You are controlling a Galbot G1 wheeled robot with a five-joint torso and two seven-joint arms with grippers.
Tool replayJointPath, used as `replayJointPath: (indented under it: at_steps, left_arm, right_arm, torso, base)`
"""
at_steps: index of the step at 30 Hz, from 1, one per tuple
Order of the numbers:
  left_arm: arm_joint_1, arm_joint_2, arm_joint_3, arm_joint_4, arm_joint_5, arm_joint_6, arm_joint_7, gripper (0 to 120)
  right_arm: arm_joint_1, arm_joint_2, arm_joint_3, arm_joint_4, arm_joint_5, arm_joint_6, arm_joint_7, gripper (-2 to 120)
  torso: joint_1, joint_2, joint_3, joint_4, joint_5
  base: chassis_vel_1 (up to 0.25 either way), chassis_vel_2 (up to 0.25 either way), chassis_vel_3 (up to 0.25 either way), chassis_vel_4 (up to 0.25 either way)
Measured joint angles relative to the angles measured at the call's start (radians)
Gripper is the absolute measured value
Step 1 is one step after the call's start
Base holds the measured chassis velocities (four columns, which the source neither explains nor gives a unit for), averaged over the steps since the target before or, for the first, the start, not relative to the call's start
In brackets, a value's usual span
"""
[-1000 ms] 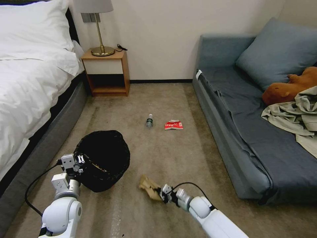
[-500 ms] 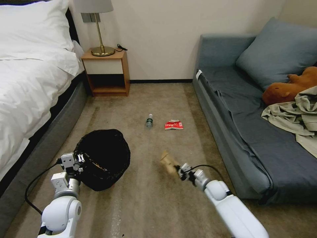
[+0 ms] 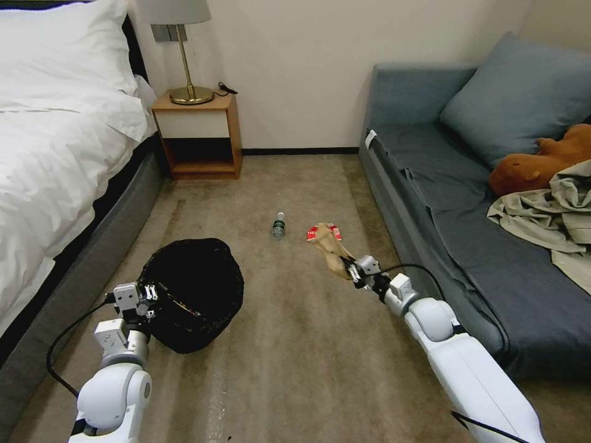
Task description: Pick up the trash bin, then pick up the garbage on the floor and place it into the trash bin.
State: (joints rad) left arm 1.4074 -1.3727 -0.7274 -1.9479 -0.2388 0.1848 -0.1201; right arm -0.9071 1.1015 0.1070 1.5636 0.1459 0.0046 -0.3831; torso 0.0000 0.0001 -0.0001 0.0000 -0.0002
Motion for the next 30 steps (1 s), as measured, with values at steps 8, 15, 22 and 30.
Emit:
replayJointPath:
  at_steps: [8,15,22,30]
  left_arm:
    - [0.011,0.001,-0.004,-0.015,0.002,0.0,0.0,5]
    - [0.016,-0.011,0.001,-0.021,0.015,0.002,0.0,5]
    - [0.008,-0.024,0.003,-0.012,0.025,0.004,-0.002,5]
    - [0.0,-0.036,0.01,-0.006,0.039,0.006,-0.003,5]
  right_arm:
    - [0.035,-0.011,-0.228,0.073,0.014,-0.067,0.011,0]
    - [0.198,0.035,-0.401,0.051,0.057,-0.126,0.039,0]
    - [0.324,0.09,-0.505,-0.02,0.099,-0.15,0.052,0]
    - [0.354,0.123,-0.587,-0.057,0.105,-0.16,0.057,0]
  torso:
    - [0.0,0.0,0.0,0.0,0.0001]
    - [0.0,0.0,0.0,0.0002,-0.0001]
    - [0.0,0.0,0.0,0.0002,0.0001]
    - [0.0,0.0,0.0,0.0,0.0001]
  base:
    - [0.0,0.0,0.0,0.0]
    - [0.0,0.0,0.0,0.0]
    - [0.0,0.0,0.0,0.0]
    - [0.0,0.0,0.0,0.0]
